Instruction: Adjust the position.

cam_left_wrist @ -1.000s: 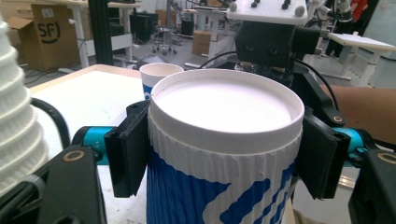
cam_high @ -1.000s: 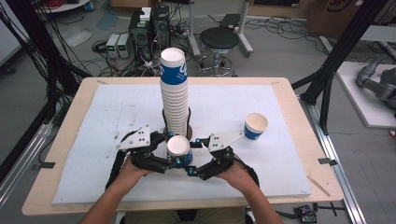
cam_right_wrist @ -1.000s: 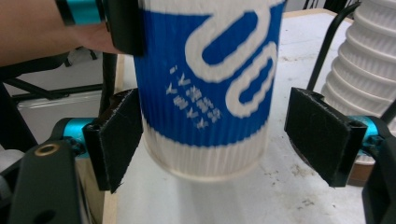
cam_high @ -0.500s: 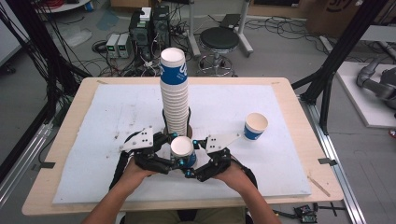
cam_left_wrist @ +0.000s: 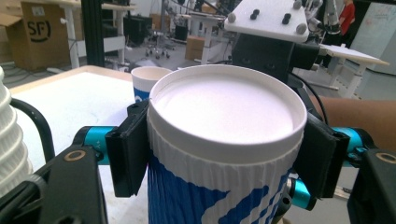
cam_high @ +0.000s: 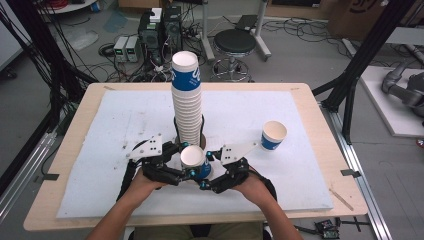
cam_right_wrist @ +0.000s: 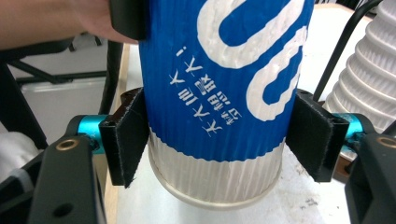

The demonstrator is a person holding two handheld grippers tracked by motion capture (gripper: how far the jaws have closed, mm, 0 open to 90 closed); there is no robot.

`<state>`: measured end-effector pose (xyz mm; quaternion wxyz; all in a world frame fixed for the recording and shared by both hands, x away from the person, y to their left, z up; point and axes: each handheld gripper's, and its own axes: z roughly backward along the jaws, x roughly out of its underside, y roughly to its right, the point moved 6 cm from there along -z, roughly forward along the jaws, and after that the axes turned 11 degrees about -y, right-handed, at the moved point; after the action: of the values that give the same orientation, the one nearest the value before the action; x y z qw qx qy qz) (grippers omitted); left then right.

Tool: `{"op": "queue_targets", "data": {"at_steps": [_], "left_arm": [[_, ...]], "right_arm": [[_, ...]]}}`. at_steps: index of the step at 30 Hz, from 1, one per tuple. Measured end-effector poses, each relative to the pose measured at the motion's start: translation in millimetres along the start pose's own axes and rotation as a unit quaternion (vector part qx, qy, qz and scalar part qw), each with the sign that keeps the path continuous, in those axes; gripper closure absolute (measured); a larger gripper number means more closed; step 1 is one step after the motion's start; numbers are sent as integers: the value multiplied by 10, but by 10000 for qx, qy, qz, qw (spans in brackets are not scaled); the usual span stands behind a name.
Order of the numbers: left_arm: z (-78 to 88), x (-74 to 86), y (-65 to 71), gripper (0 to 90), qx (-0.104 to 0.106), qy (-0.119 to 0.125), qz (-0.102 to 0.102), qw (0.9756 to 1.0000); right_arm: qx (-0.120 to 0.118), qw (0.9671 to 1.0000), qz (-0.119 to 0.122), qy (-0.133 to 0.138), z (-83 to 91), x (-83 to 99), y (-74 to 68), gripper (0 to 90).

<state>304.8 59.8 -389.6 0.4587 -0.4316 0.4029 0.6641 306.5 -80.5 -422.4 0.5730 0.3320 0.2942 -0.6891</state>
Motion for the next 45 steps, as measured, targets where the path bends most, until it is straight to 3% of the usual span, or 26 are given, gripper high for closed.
{"op": "queue_targets", "data": {"at_steps": [3,11,17,25,29,37,45], "left_arm": [[-18,19,-6,155,-128,-238,-3,9996],[47,3,-6,152,-22,-343,-1,9994],[77,-7,-7,152,-22,-461,-25,9989],[34,18,11,152,-64,-785,-167,9968],[6,41,17,152,-52,-916,-158,9957],[-45,102,23,154,-43,-1233,-154,9922],[-78,156,32,192,40,-1517,-163,9883]], "right_arm": [[-21,9999,46,-95,11,4,-9,277],[72,9995,125,-267,122,4,26,277],[254,9964,291,-749,202,4,78,277],[421,9848,647,-1555,227,-9,110,277],[352,9787,845,-1837,211,-33,76,276],[450,9592,1230,-2506,150,-25,34,276],[365,9527,1372,-2688,118,-56,-11,274]]}}
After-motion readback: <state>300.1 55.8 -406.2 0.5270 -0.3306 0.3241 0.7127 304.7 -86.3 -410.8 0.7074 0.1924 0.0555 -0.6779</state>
